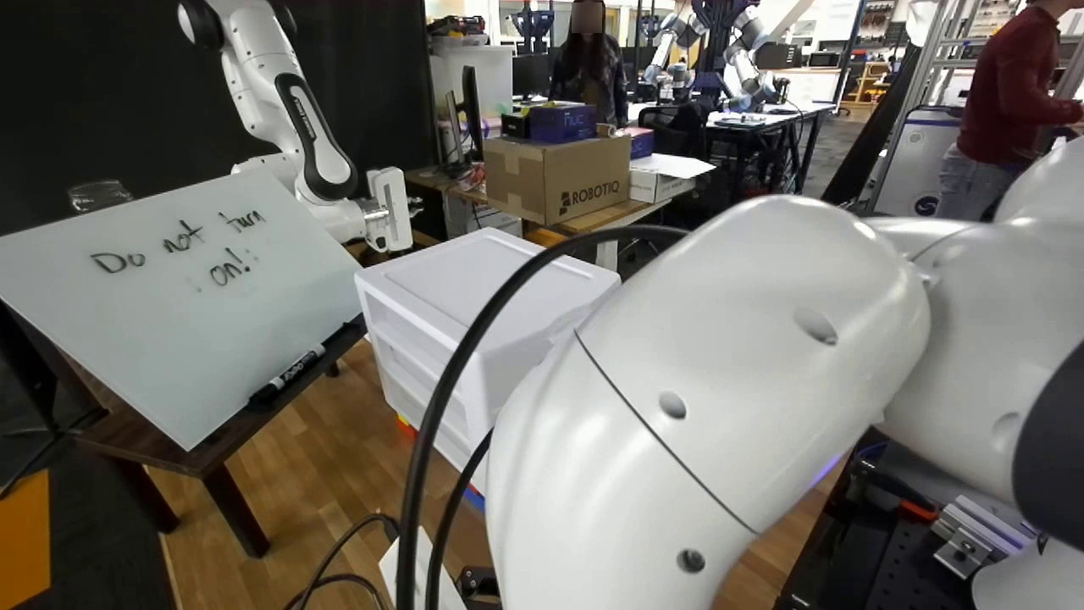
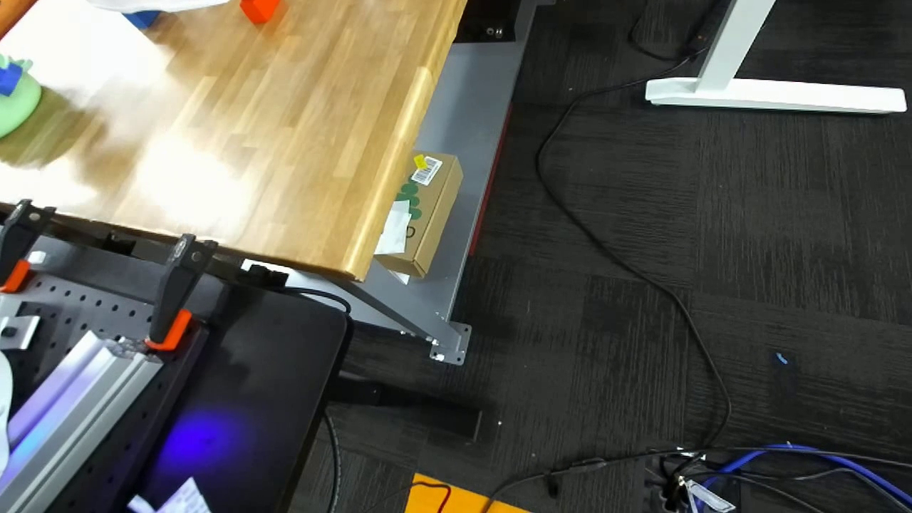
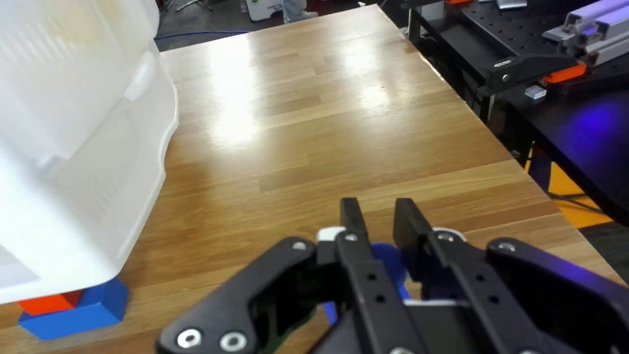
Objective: Put the yellow object in the open drawer and then close it
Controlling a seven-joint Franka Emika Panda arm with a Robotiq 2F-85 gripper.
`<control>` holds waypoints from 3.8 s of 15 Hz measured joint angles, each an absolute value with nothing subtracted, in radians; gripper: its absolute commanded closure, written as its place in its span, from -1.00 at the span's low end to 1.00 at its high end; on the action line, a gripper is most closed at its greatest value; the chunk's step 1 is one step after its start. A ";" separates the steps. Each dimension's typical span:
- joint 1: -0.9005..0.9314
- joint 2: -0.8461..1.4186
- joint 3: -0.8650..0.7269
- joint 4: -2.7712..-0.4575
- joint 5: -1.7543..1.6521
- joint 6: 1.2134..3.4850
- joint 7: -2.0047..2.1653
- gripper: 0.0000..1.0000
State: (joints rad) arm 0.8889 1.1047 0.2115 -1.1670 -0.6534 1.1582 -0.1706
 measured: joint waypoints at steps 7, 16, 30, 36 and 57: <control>0.944 1.160 0.169 -1.036 -0.699 1.083 -0.251 0.89; 0.951 1.162 0.153 -0.980 -0.699 1.062 -0.253 0.55; 0.961 1.164 0.151 -0.973 -0.700 1.067 -0.264 0.89; 1.022 1.190 0.152 -0.930 -0.740 1.098 -0.373 0.89; 1.044 1.344 0.141 -0.762 -0.775 1.167 -0.634 -1.00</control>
State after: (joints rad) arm 1.0445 1.3440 0.1411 -0.7624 -0.7747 1.1673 -0.6339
